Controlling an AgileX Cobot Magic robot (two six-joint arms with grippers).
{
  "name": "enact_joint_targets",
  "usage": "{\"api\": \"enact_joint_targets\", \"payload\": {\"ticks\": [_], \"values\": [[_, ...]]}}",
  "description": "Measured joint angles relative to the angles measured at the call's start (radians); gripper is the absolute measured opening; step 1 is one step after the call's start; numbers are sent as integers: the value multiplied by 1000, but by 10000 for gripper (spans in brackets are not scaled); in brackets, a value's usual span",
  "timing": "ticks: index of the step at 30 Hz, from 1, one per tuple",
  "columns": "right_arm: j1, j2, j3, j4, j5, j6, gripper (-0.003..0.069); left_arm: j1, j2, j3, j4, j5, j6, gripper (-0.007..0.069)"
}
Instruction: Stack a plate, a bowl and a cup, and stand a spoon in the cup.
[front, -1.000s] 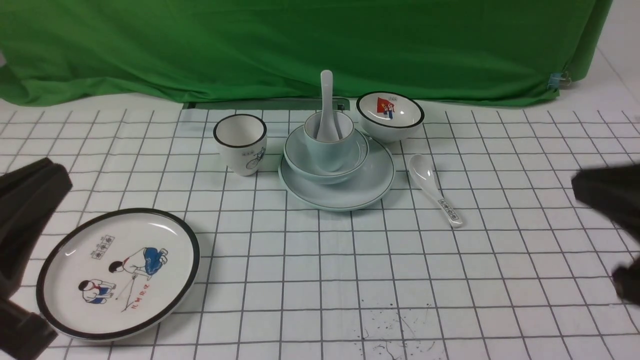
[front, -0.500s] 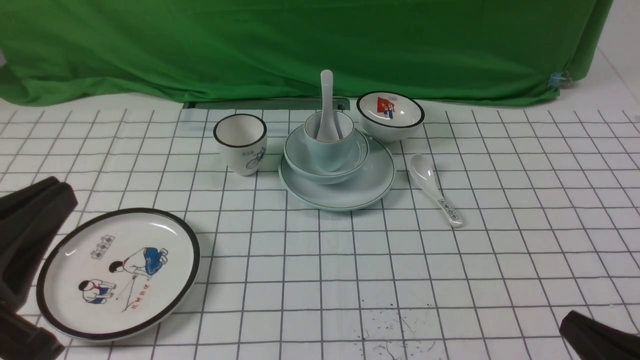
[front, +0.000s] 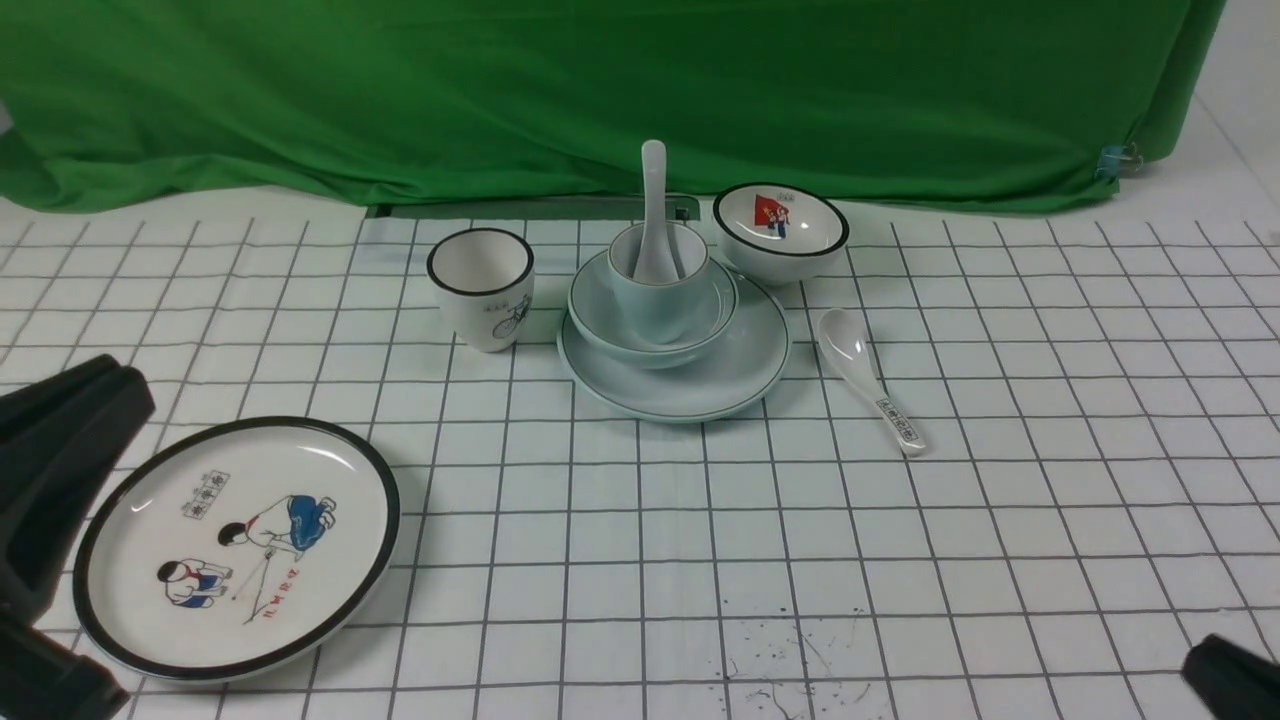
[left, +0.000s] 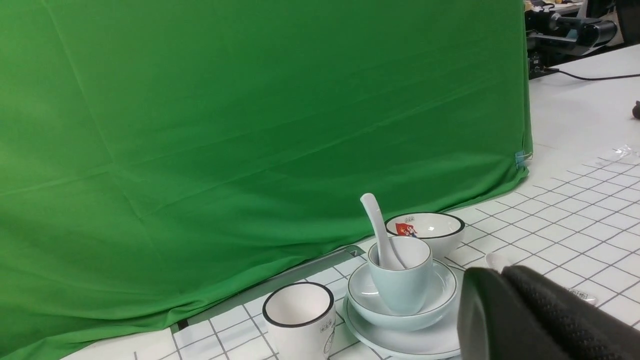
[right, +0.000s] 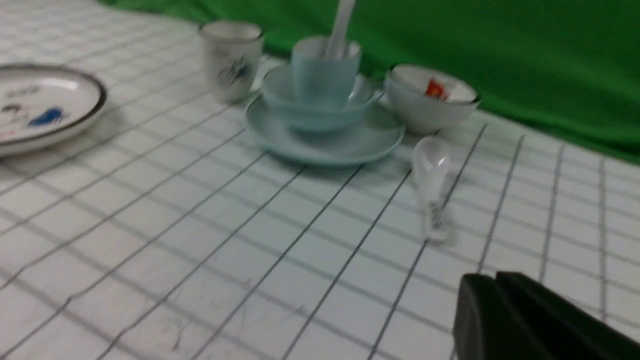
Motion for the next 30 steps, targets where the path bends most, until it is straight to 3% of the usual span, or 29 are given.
{"api": "enact_joint_targets", "payload": {"ticks": [2, 8, 11, 17, 30], "values": [[-49, -47, 0, 0, 0, 0, 59, 0, 0, 0, 0, 0, 0, -31], [-316, -171, 0, 0, 53, -9, 10, 0, 1, 0, 0, 0, 0, -31], [-376, -173, 0, 0, 144, -1, 10, 0, 1, 0, 1, 1, 0, -31], [-377, -173, 0, 0, 300, 0, 10, 0, 1, 0, 2, 1, 0, -31], [-365, -174, 0, 1, 317, 2, 20, 0, 1, 0, 3, 1, 0, -31]]}}
